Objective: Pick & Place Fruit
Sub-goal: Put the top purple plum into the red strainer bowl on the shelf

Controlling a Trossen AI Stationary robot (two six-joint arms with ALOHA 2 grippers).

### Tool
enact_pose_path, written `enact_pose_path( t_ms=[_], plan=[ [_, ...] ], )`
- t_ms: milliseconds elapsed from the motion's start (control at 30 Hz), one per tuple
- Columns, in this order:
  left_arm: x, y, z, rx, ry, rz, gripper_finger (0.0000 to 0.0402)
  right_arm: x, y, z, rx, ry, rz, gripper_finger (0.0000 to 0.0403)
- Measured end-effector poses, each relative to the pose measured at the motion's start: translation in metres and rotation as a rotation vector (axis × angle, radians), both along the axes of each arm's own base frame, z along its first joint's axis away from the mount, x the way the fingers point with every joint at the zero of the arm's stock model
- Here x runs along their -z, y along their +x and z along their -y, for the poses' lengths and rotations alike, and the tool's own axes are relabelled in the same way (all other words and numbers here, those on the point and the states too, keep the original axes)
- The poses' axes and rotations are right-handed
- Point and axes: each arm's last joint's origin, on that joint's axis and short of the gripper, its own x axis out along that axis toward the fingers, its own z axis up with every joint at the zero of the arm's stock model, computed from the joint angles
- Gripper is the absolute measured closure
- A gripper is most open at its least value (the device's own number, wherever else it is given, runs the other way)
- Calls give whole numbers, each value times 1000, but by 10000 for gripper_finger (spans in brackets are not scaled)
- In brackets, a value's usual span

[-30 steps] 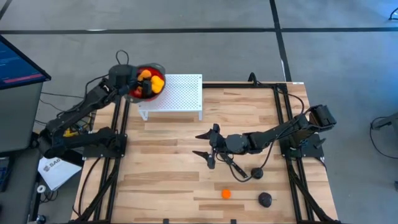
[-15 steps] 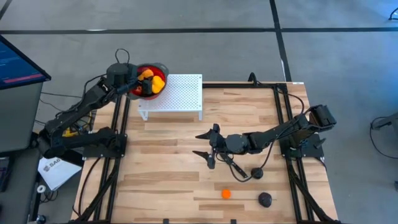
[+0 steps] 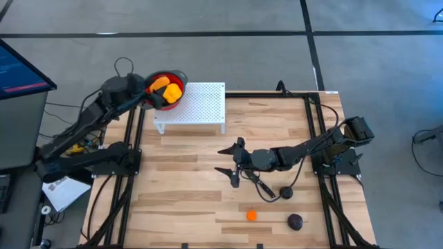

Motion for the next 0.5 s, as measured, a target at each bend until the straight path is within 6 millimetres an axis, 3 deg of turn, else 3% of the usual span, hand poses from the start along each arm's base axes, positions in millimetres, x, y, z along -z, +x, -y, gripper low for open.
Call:
enact_pose_path(
  t_ms=[233, 500],
  plan=[
    [-5, 12, 32, 340, -3, 55, 108, -2, -6, -13, 28, -90, -10, 97],
    [6, 57, 91, 778, 4, 73, 108, -10, -36, -40, 67, -164, -123, 97]
  ],
)
